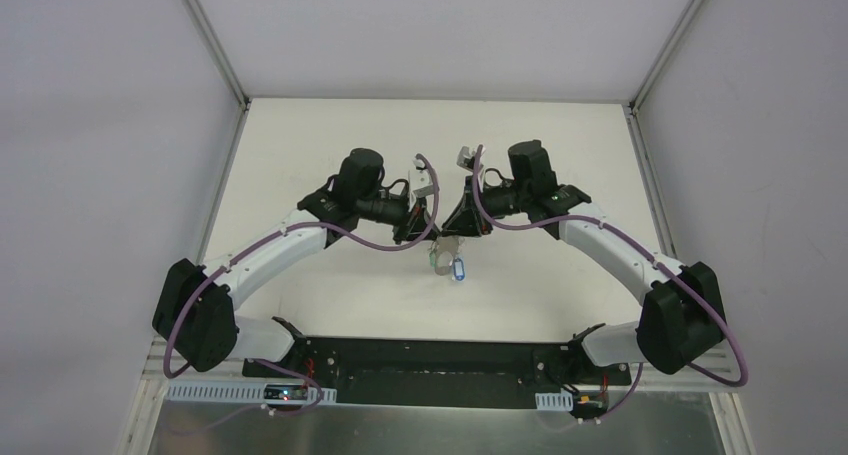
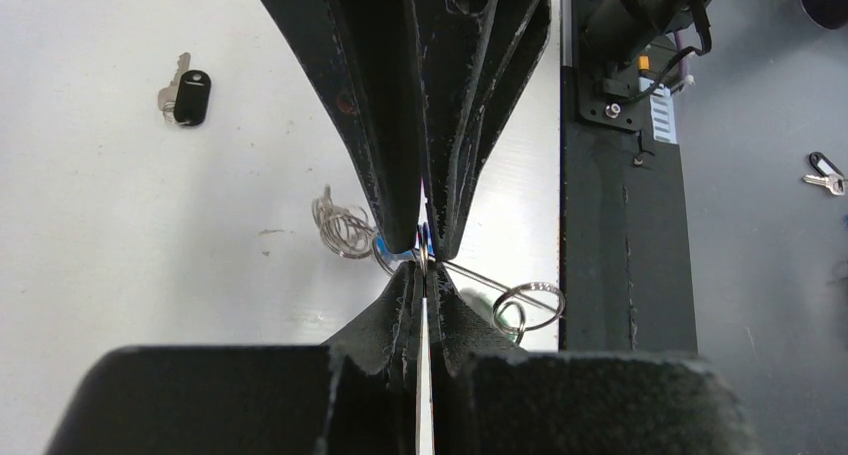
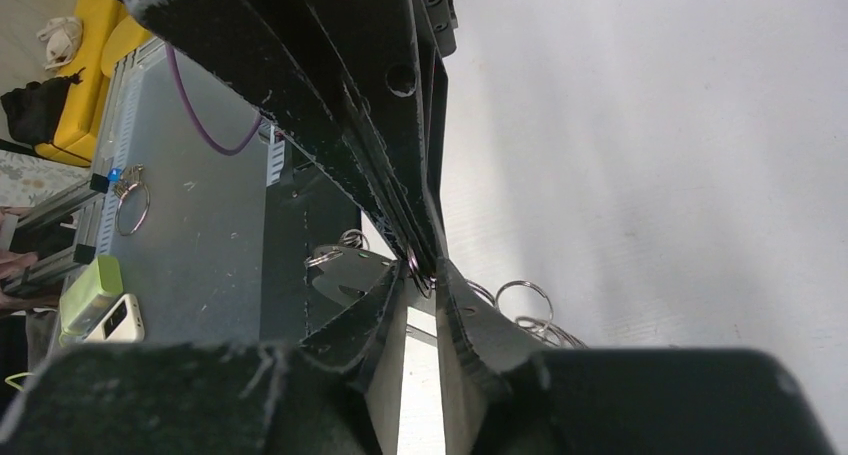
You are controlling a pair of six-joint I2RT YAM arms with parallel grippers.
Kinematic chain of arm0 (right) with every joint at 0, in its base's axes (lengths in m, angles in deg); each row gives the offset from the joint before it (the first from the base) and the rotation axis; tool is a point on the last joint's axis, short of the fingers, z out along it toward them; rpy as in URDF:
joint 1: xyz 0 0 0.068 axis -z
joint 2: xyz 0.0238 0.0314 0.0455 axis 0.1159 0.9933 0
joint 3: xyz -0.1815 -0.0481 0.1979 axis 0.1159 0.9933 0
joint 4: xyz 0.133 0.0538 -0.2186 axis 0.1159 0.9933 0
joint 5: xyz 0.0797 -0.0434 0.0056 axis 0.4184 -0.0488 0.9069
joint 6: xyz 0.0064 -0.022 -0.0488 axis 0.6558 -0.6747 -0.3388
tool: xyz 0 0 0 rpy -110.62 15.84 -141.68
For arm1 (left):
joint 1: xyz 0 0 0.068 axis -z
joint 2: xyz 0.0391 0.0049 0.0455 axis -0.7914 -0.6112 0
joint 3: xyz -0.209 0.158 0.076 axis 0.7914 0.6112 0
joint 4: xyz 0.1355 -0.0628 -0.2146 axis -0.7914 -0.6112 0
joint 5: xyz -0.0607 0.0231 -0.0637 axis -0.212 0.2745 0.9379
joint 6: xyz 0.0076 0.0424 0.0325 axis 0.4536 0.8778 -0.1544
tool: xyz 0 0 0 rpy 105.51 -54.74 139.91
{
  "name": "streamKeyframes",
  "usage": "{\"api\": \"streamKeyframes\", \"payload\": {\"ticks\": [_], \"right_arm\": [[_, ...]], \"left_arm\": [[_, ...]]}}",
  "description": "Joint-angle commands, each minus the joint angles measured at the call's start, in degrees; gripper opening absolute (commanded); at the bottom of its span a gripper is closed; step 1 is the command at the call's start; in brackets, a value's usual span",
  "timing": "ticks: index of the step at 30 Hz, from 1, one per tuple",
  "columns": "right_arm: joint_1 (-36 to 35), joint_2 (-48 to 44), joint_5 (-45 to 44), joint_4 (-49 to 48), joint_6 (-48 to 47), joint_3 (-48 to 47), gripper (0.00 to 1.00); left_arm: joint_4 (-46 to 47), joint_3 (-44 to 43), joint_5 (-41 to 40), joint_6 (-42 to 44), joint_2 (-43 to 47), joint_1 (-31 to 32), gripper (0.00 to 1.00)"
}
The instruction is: Put the keys on the keyring
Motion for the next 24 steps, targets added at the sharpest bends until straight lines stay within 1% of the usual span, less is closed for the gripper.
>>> {"api": "streamKeyframes", "payload": {"ticks": [1,2,6,10,16,18,19,21,24], "right_arm": [[-0.30,-0.94,0.18,0.48,-1.94,0.23,0.17],[-0.25,-0.95,0.25,0.53,-2.03,0.27,0.15],[-0.33,-1.04,0.36,1.57,-3.06,-0.25,0.01],[-0.83,-0.96,-1.32,4.40,-4.87,-1.67,0.00],[-2.46,-1.21,-7.30,9.32,-7.95,-4.18,0.00],[-2.73,-1.08,-8.55,10.72,-8.23,-5.18,0.00],[-2.85,-1.05,-8.92,11.22,-8.34,-5.69,0.00],[-2.88,-0.98,-9.21,12.07,-8.45,-6.15,0.00],[-2.97,-0.95,-8.99,12.47,-8.45,-6.23,0.00]], "left_arm": [[4.17,1.13,2.04,0.94,0.89,-0.08,0.00],[4.32,1.29,2.02,0.96,0.92,-0.08,0.00],[4.70,1.70,2.06,1.16,0.75,-0.17,0.00],[5.91,2.17,1.94,0.39,0.82,-0.17,0.00],[8.45,2.78,1.85,-1.31,1.31,-0.50,0.00],[9.26,3.13,1.67,-1.39,1.54,-0.69,0.11],[9.62,3.31,1.62,-1.18,1.69,-0.82,0.14],[9.91,3.37,1.60,-0.32,1.89,-1.04,0.18],[9.06,2.75,2.03,1.88,1.88,-1.29,0.22]]}}
